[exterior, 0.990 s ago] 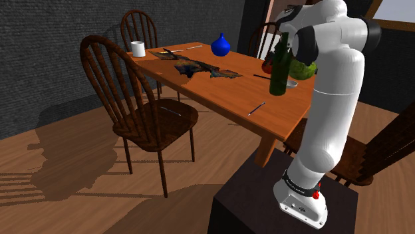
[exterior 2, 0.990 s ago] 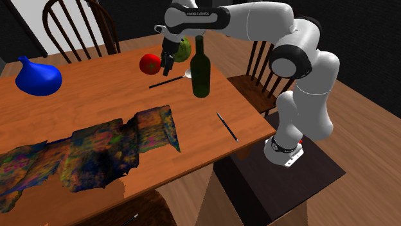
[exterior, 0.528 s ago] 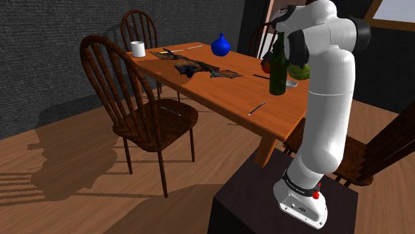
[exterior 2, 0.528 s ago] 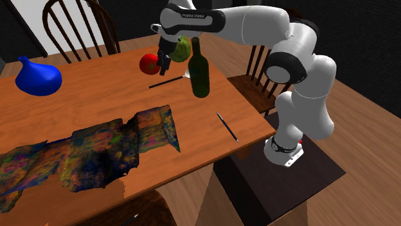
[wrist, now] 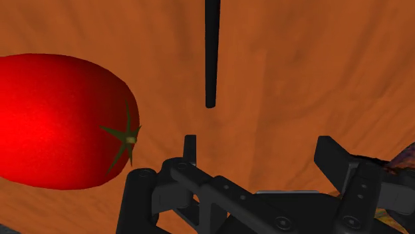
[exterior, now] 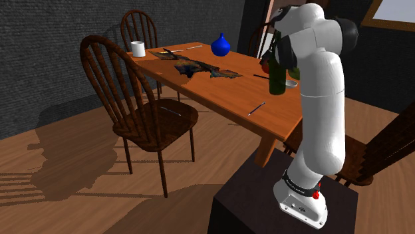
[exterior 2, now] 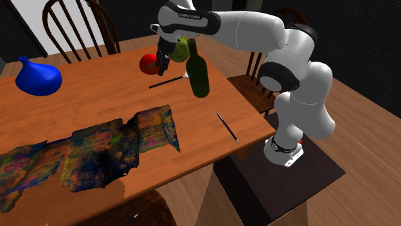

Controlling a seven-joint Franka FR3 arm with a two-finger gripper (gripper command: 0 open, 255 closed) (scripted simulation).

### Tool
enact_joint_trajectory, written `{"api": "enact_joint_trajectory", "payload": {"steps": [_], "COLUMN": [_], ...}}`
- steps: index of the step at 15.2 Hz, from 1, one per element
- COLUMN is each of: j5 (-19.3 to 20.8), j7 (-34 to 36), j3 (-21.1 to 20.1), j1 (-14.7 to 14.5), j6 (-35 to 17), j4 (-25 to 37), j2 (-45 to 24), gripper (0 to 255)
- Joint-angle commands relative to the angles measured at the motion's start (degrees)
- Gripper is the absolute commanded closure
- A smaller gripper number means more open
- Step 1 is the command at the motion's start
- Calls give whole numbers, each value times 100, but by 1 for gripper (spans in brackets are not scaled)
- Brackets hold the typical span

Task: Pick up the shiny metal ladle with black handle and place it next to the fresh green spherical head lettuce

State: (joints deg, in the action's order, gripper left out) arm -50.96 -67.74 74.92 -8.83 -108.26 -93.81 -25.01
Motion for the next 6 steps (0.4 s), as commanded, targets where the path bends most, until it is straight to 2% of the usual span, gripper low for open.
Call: {"api": "enact_joint_trajectory", "payload": {"steps": [1,4,6], "j5": [400,730,639], "j7": [-72,-356,-726], "j3": [145,599,1084], "j1": [-111,-307,-428], "j6": [40,262,551], "j4": [-141,-226,-258], "j2": [-152,-629,-1250], "gripper": [0,0,0]}}
